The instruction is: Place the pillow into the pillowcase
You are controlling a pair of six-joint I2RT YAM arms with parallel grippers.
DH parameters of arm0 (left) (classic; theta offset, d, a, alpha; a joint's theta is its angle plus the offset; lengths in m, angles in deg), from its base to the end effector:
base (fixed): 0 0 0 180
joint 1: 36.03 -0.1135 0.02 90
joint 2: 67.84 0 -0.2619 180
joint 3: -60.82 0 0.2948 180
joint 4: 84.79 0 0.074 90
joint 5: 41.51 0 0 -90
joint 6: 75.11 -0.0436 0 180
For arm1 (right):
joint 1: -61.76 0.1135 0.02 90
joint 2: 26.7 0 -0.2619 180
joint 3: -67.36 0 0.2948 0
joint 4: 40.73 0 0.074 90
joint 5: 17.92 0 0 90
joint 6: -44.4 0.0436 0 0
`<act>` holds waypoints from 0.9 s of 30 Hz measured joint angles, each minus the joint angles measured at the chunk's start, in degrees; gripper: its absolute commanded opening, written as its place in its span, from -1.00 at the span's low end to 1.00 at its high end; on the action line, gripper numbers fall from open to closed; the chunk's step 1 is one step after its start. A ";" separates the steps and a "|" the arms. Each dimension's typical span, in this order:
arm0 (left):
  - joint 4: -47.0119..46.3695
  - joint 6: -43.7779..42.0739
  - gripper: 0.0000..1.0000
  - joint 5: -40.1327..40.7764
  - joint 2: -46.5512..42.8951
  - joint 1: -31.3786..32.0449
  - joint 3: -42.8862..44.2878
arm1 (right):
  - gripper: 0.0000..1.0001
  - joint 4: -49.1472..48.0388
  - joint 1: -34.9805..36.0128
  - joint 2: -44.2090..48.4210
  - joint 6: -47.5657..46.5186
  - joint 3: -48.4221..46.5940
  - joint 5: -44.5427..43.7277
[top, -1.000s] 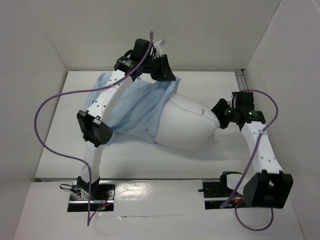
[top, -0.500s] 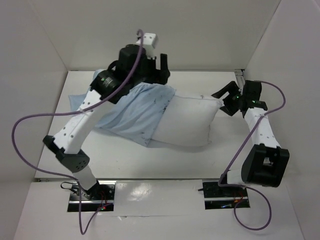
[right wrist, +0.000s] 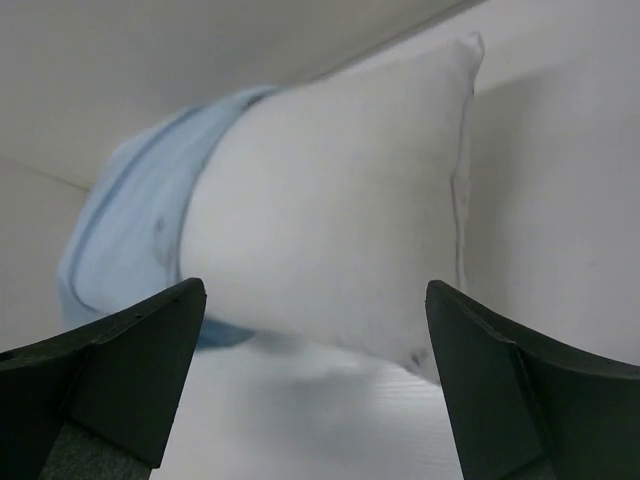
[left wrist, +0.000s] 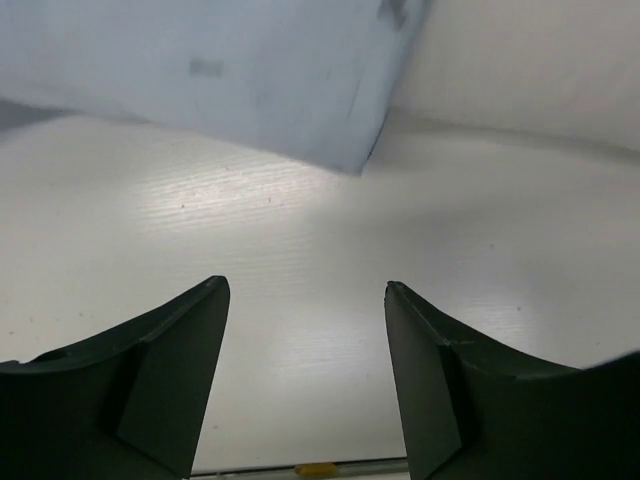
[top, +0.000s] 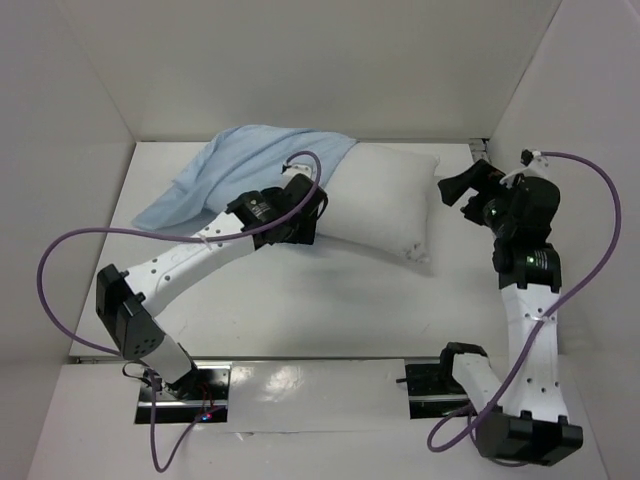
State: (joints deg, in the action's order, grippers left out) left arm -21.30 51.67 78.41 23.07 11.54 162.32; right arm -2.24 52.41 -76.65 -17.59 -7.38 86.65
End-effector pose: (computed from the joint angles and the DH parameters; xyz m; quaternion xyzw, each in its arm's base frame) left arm 0.2734 -0.2668 0.3404 0.0044 0.9196 -0.0250 0.3921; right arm 0.2307 -0.0269 0.4101 0.1756 0.7640 0.1977 0.5885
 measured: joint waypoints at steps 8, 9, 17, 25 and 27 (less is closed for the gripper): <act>-4.61 -2.49 0.89 0.98 4.79 -1.38 8.85 | 0.99 5.92 0.00 -16.02 -3.50 0.94 0.96; -5.07 -2.78 0.89 1.16 6.25 -1.38 10.19 | 0.99 6.49 0.00 -17.16 -3.61 1.22 0.90; -6.05 -4.24 0.87 4.63 16.28 -1.77 15.02 | 0.99 6.88 0.00 -19.41 -3.67 0.98 0.61; -5.53 -3.80 0.87 5.49 18.40 -6.19 15.41 | 0.99 4.72 0.00 -26.23 -2.73 0.68 1.22; -6.03 -3.98 0.87 4.94 18.73 -7.67 15.37 | 0.99 4.04 0.00 -27.41 -2.34 0.68 1.33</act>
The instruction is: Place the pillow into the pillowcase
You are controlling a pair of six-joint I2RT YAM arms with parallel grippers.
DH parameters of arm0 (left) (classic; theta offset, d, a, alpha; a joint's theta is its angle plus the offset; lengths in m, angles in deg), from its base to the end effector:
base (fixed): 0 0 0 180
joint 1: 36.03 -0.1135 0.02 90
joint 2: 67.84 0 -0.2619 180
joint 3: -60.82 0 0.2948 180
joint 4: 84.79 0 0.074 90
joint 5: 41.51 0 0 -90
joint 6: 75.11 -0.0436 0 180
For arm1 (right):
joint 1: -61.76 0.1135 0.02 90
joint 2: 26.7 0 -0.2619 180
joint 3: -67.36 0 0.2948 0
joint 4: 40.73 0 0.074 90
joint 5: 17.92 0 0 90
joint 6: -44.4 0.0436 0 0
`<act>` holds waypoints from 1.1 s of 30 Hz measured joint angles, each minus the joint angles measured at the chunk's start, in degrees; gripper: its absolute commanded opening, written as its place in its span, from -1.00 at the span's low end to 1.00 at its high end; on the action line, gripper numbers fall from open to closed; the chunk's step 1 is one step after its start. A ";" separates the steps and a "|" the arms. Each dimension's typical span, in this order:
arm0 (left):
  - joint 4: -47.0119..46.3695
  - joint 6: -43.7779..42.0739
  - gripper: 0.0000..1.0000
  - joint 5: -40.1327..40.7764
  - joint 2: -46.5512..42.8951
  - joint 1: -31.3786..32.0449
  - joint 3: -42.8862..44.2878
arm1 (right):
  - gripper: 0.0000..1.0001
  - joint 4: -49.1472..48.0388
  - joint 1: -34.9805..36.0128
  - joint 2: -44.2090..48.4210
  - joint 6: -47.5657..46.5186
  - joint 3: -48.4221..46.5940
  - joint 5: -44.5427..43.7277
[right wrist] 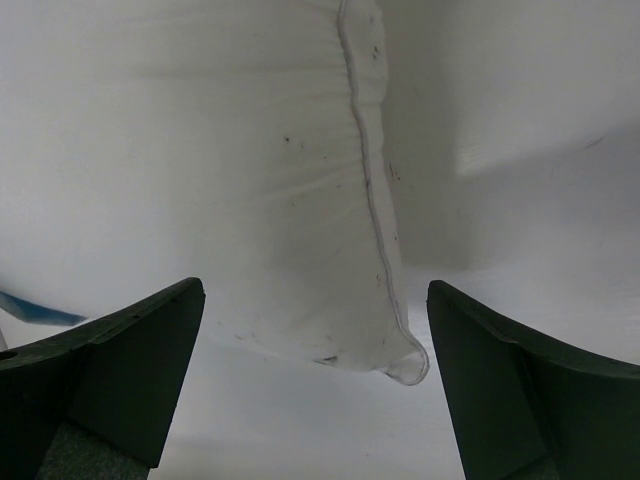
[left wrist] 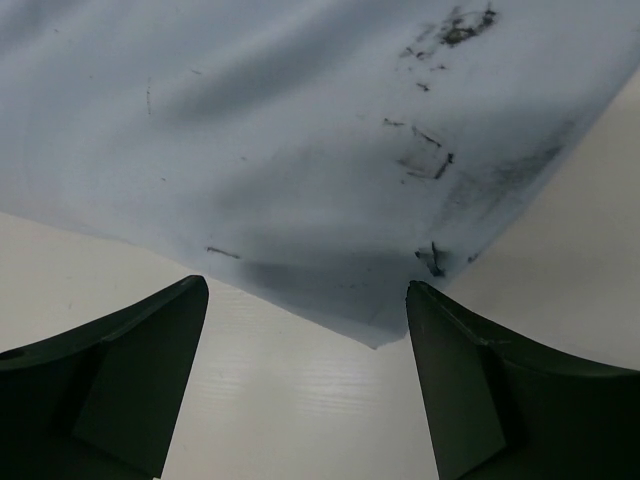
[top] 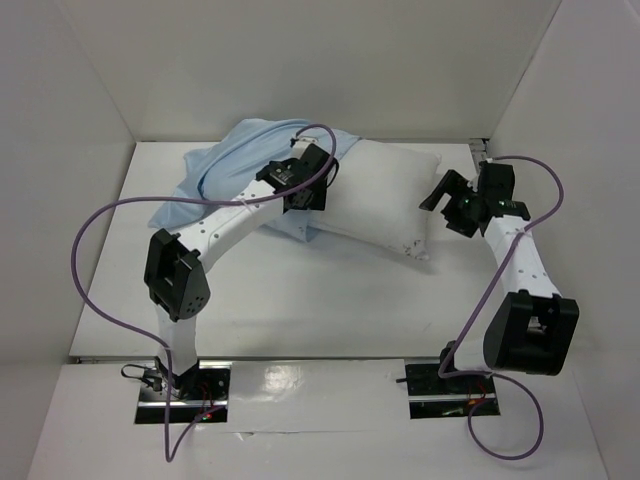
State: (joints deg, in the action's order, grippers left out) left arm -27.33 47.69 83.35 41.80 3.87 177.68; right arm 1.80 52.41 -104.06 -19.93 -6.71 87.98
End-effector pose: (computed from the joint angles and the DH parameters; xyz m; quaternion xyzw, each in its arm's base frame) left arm 0.3771 -0.2828 0.3128 -0.0461 0.9018 0.0346 0.4283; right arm 0.3353 -0.0431 0.2690 0.2265 0.8908 0.1797 0.3505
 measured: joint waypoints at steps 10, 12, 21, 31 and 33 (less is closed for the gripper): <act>-5.57 -2.75 0.87 -8.90 -0.81 -1.57 -5.03 | 0.99 -0.76 0.00 -2.03 0.24 -0.04 -0.17; -6.14 -2.80 0.87 -10.58 -1.79 -1.55 -8.37 | 0.99 -0.81 0.00 -2.08 0.24 -0.04 -0.33; -7.82 -2.29 0.20 -9.55 -3.56 -1.70 -14.78 | 0.99 -1.95 0.15 -4.26 0.24 -0.04 0.39; -6.10 -4.24 -1.00 -16.92 -0.20 -3.76 -1.64 | -1.00 -11.61 5.14 -15.87 3.10 -0.68 10.88; -4.72 -5.75 -1.00 -22.93 2.10 -2.73 5.66 | -1.00 -13.25 6.80 -17.75 5.99 -2.03 13.07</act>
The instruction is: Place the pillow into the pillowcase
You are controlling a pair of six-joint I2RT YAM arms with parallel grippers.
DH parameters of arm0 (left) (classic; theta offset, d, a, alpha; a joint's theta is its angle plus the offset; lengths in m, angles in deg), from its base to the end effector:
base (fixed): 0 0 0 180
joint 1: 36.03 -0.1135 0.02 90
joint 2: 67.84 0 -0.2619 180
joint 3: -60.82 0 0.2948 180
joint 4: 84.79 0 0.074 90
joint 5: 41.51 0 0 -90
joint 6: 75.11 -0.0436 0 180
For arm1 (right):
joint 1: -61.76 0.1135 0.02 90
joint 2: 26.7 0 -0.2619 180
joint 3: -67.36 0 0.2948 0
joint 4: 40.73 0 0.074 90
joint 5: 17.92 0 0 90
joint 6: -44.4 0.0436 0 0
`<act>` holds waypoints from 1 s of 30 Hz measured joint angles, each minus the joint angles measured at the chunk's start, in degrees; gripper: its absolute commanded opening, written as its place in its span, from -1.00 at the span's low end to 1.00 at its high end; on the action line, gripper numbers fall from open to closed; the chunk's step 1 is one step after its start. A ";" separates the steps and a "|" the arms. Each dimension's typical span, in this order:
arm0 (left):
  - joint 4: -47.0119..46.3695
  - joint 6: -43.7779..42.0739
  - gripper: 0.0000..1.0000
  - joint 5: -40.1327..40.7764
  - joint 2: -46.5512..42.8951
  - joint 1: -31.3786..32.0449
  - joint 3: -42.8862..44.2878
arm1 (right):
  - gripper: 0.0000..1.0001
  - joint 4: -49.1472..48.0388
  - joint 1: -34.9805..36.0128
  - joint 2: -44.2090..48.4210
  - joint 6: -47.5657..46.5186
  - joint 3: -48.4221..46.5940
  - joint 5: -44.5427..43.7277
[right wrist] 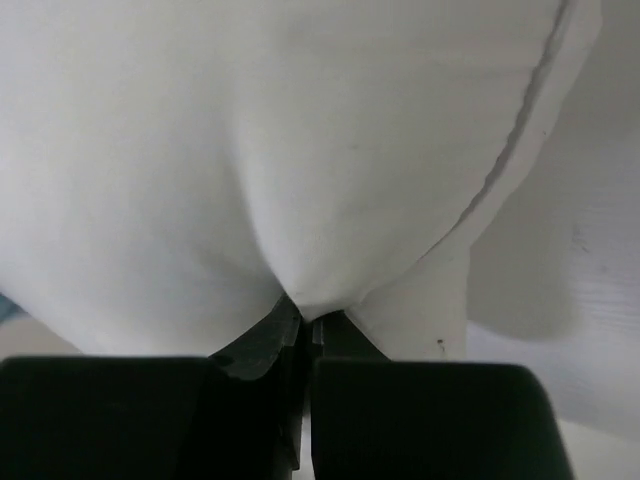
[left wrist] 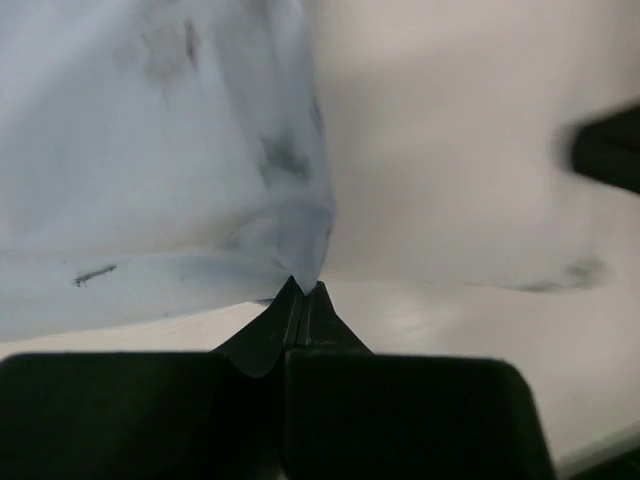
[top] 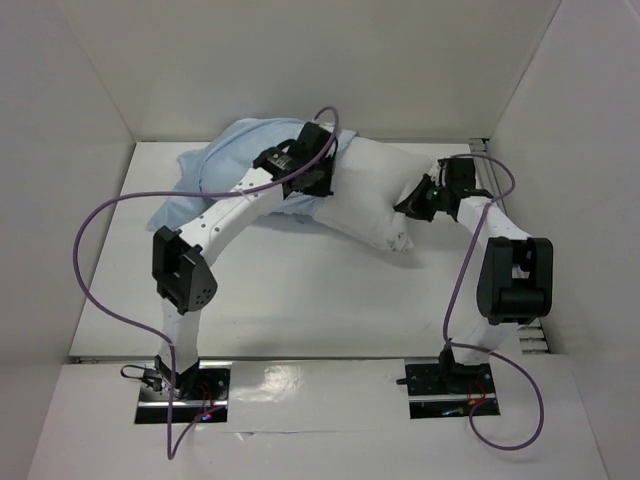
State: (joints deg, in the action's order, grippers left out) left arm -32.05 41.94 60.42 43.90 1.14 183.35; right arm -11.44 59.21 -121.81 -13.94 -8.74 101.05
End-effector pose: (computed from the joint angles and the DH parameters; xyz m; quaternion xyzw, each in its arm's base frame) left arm 0.3986 -0.2909 0.3340 0.0380 0.9086 -0.1348 0.3934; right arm 0.3972 0.0034 0.1946 0.1810 0.8910 0.3128 0.2748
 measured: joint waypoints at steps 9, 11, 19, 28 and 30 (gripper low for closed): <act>-7.45 1.31 -1.00 -30.05 3.67 2.36 12.85 | -1.00 -7.30 11.34 13.16 8.81 -0.28 -10.47; -9.07 2.14 -1.00 -32.96 -0.09 2.29 3.08 | -1.00 -9.33 15.54 16.50 9.77 5.18 -12.41; 2.40 0.87 0.56 -31.32 -8.46 3.69 -11.02 | -1.00 -11.50 29.29 27.04 14.08 28.26 -18.49; 4.22 -3.06 0.84 -18.25 -15.47 2.89 7.28 | 1.00 5.66 37.81 34.29 12.17 22.73 -28.26; 4.79 -3.37 0.78 -12.02 -11.04 2.58 14.29 | 1.00 10.03 37.42 35.60 11.93 20.70 -31.28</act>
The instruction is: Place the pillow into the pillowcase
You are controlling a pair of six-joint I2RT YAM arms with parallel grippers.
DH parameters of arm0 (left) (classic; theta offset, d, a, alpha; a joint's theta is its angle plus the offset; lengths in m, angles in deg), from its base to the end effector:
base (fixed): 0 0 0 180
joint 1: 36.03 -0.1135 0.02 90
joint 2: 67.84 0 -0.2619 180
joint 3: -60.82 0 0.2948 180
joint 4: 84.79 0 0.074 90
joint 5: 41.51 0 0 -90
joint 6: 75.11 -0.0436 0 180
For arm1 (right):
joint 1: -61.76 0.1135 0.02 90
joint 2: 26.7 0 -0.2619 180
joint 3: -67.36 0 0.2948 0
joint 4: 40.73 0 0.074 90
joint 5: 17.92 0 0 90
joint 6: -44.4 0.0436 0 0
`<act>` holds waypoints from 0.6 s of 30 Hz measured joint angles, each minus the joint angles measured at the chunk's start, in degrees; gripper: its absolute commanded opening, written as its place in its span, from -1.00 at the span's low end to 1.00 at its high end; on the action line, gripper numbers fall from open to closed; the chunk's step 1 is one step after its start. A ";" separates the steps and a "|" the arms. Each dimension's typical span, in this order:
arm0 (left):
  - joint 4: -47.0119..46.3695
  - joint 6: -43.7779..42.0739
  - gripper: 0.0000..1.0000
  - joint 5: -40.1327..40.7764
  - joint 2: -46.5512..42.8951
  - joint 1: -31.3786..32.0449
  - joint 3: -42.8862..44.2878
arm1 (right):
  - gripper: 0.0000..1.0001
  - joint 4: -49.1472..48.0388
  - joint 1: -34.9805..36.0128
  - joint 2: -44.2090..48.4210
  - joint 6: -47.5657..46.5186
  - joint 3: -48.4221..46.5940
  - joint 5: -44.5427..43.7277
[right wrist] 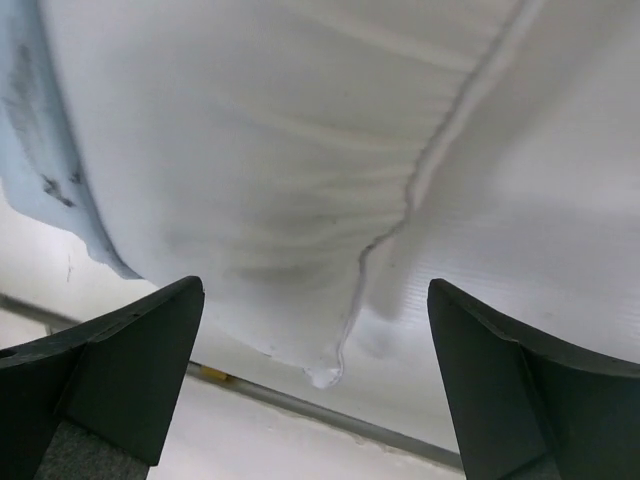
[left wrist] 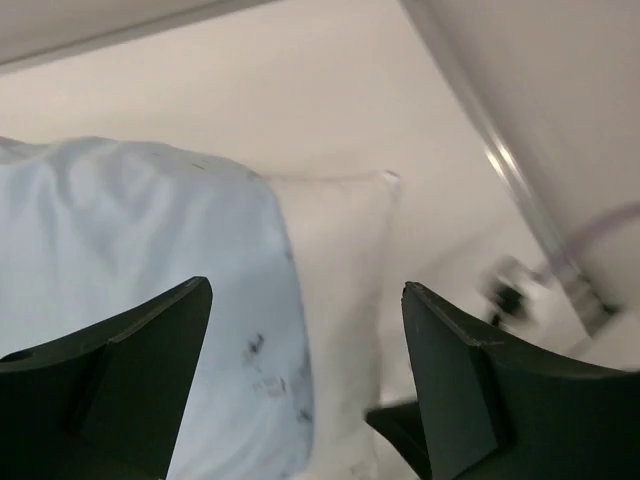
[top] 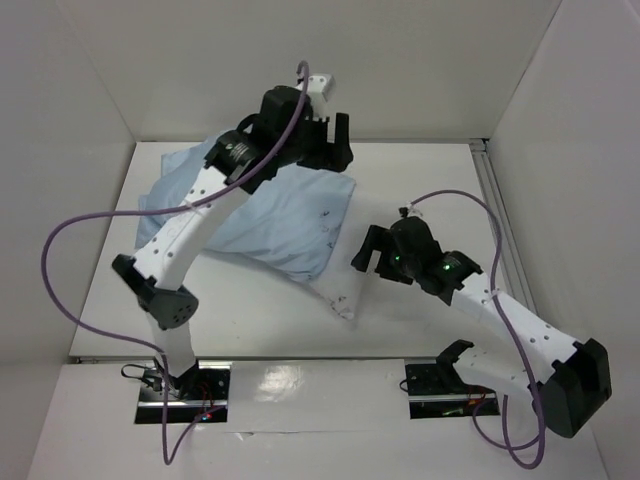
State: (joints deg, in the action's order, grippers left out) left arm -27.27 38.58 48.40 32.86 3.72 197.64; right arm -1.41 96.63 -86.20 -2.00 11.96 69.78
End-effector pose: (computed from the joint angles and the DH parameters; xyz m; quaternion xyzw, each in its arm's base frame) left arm 0.3200 -0.2662 0.5017 0.1158 0.8179 -0.2968 0.4790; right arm 0.2197 0.1509 0.2373 0.0778 0.9151 0.2358 0.3178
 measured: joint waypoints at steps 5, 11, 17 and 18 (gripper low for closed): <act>2.32 -0.22 0.73 13.99 13.99 2.32 9.20 | 1.00 6.34 -6.51 5.55 -0.04 -4.42 -3.30; 6.05 -0.92 0.57 21.22 23.30 5.31 9.16 | 1.00 7.78 -18.23 8.02 -1.29 -6.23 -0.17; 6.49 -1.31 0.25 28.52 24.48 6.60 8.39 | 1.00 6.47 -26.27 7.34 -2.10 -3.85 7.87; 6.47 -1.27 0.17 29.29 24.50 6.64 8.13 | 1.00 6.32 -26.47 6.84 -2.23 -3.82 8.76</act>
State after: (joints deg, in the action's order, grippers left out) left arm -20.80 37.31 77.68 57.37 10.36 205.77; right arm 4.91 70.16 -79.36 -4.23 8.14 78.54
